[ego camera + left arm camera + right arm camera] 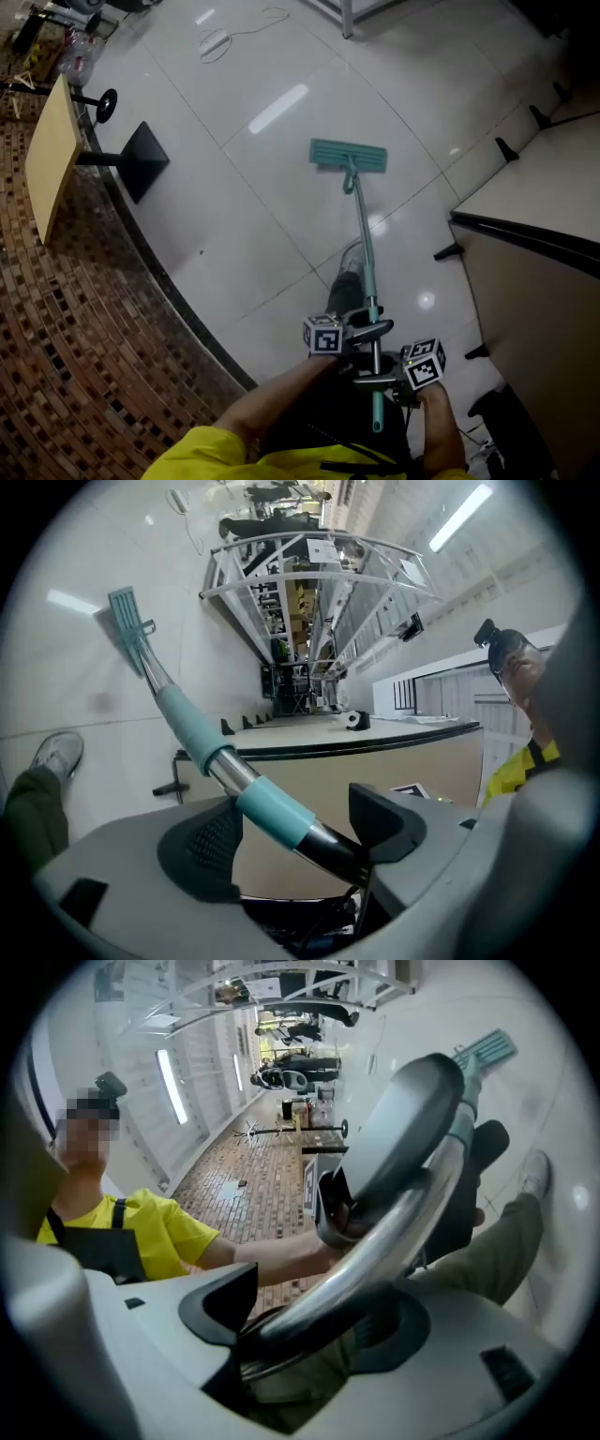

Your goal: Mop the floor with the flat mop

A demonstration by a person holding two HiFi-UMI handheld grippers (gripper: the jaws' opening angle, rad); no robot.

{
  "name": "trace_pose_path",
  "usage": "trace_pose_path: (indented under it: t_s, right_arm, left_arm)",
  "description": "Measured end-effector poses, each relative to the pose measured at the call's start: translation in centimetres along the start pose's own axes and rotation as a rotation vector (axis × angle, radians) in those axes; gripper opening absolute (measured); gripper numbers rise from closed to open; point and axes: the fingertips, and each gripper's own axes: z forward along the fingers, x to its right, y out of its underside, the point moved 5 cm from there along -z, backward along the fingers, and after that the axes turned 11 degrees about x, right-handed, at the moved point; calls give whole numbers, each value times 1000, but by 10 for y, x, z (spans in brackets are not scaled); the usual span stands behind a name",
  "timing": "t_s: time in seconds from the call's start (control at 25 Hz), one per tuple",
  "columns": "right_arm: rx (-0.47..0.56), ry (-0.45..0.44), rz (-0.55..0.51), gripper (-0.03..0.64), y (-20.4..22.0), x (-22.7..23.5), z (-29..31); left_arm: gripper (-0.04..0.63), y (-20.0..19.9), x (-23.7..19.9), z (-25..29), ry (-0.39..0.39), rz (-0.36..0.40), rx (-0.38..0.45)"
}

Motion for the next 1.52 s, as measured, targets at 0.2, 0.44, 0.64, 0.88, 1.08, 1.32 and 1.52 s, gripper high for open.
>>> trace_pose_path:
  t_s: [0.2, 0.44, 0.64, 0.88, 1.08, 1.32, 1.52]
  right_arm:
    - [-81, 39, 57, 313, 43, 1, -12]
    - [-32, 46, 2, 313, -38, 28, 2]
    - [70, 60, -87, 313, -146, 59, 12]
    - [281, 65, -170, 310, -277, 94, 32]
    - [358, 34, -98, 313, -287, 89, 41]
    - [250, 64, -81, 314, -148, 62, 39]
    - [296, 94, 8, 304, -17, 33, 8]
  left_arm:
    - [344, 50, 2, -22, -51, -78, 59]
    - [349, -25, -35, 6, 26, -52, 122]
    - [351, -137, -57, 56, 41, 111, 4]
    - [347, -258, -105, 102, -6, 128, -53]
    - [339, -273, -99, 107, -33, 135, -164]
    - [339, -150, -52, 53, -21, 103, -172]
    - [341, -10, -25, 13, -42, 36, -214]
